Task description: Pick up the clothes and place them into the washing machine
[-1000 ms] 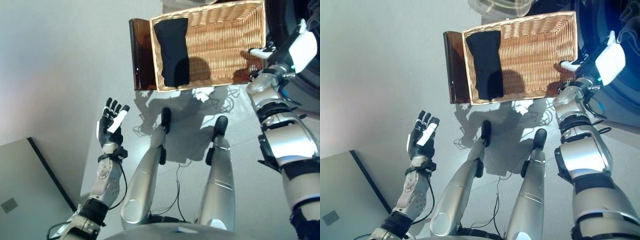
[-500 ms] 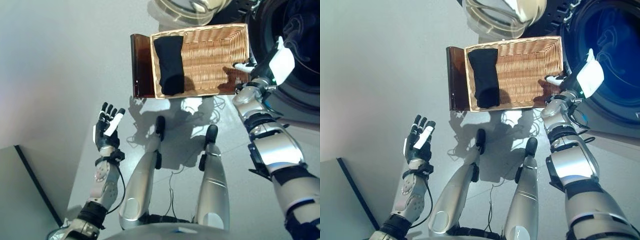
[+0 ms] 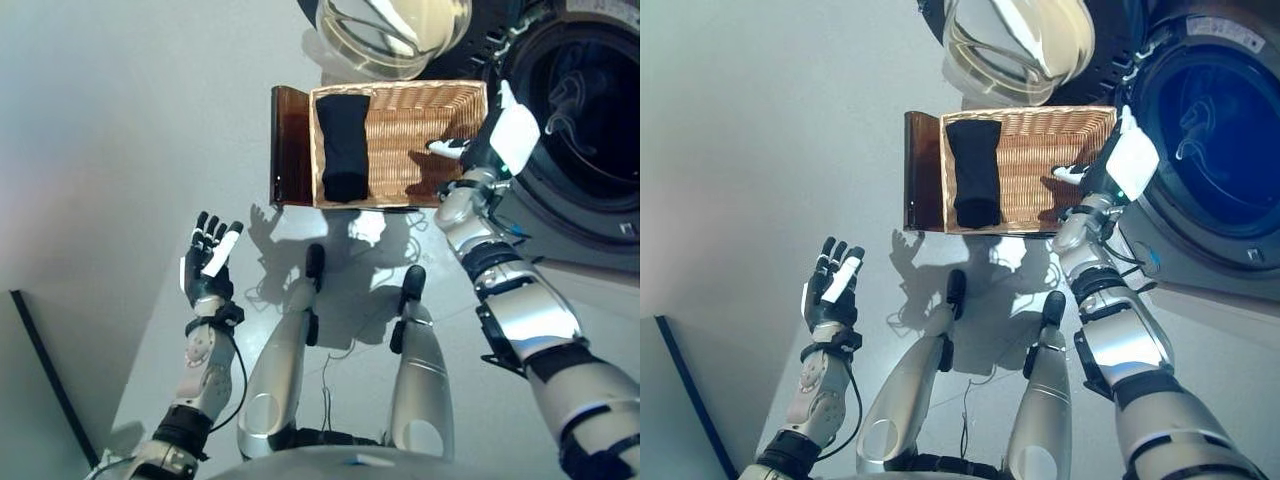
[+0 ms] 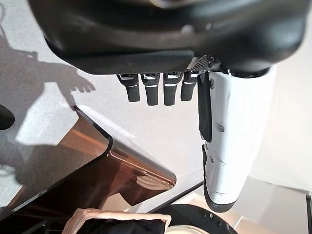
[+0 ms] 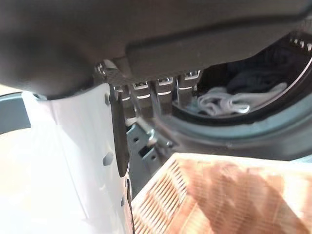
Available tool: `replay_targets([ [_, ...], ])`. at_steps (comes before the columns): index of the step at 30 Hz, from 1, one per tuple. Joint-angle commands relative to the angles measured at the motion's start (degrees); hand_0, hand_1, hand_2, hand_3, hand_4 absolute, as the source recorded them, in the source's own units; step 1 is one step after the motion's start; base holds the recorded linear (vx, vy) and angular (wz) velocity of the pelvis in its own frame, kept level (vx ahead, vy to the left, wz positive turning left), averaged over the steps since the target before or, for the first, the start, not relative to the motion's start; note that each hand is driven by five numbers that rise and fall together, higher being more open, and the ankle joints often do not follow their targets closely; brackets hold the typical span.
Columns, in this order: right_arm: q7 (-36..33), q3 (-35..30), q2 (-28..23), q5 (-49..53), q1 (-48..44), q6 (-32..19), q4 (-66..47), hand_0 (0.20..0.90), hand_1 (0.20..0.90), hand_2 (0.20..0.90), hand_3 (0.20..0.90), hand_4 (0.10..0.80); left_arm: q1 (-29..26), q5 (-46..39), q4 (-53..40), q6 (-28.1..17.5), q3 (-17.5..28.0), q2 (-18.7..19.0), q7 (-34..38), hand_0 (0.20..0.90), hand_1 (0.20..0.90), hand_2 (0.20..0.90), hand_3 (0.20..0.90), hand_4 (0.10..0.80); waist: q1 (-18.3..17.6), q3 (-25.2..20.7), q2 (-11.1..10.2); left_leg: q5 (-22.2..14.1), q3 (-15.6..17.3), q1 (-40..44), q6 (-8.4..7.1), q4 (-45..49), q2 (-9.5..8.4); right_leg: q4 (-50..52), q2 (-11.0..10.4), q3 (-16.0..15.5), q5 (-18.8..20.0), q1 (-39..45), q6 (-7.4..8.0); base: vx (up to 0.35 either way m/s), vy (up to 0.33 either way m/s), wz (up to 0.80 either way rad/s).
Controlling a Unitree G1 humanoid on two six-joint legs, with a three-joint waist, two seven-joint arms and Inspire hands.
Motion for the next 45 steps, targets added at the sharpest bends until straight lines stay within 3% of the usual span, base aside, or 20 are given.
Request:
replay_targets([
  [1, -3.65, 0.62, -1.57, -2.78, -1.10, -1.31, -5.29, 0.900, 0.900, 0.900, 0.900, 0.800, 2.00, 1.49, -2.89, -3.22, 3.28, 2.08, 0.04, 0.900, 0.900, 0.900, 0.900, 0.800, 1.61, -2.45, -2.08, -4.57, 1.85, 0.40, -2.19, 1.93, -2.02, 1.44, 0.55, -1.74, -3.65, 1.70, -1.98, 0.027, 0.007, 0.06],
  [8, -0.31, 4.03, -0.64, -5.16, -0.88, -1.74, -6.15, 0.900, 0.900, 0.900, 0.900, 0.800, 2.38, 1.62, -2.60, -3.13, 3.76, 1.97, -0.56, 0.900, 0.900, 0.900, 0.900, 0.800, 1.94, -3.07, -2.83, -4.54, 1.39, 1.12, -2.21, 1.55, -1.96, 0.77, 0.46, -2.19, -3.52, 2.81, -1.89, 0.014, 0.004, 0.02],
  [19, 7.22, 11.25, 3.53, -5.65, -5.64, -2.05, 3.98, 0.900, 0.900, 0.900, 0.900, 0.800, 1.70, 1.26, -1.82, -3.38, 3.84, 2.70, -1.24, 0.900, 0.900, 0.900, 0.900, 0.800, 4.56, -3.53, -3.64, -2.90, -1.04, 1.40, -2.71, -0.78, -2.09, -0.73, -0.20, -4.59, -3.62, 4.24, -1.66, 0.023, -0.012, 0.06],
  [34, 8.30, 10.89, 5.94, -1.54, -9.14, -3.08, 6.74, 0.900, 0.900, 0.900, 0.900, 0.800, -1.91, 2.40, -5.08, -4.03, 3.34, 3.28, 0.34, 0.900, 0.900, 0.900, 0.900, 0.800, 7.99, -0.62, -2.20, -1.11, -5.16, -2.87, -3.25, -1.39, -3.09, 1.88, -1.52, -8.71, -5.44, 1.53, -1.92, 0.009, -0.015, 0.18],
  [45, 8.44, 10.51, 6.53, 1.04, -10.68, -3.78, 8.04, 0.900, 0.900, 0.900, 0.900, 0.800, -1.18, 1.91, -9.79, -4.48, 2.53, 2.98, 0.86, 0.900, 0.900, 0.900, 0.900, 0.800, 8.34, -0.62, -1.43, -1.21, -5.12, -10.26, -3.34, 0.71, -3.21, 3.71, -1.35, -8.56, -5.54, -5.78, -2.46, 0.000, 0.004, 0.04],
])
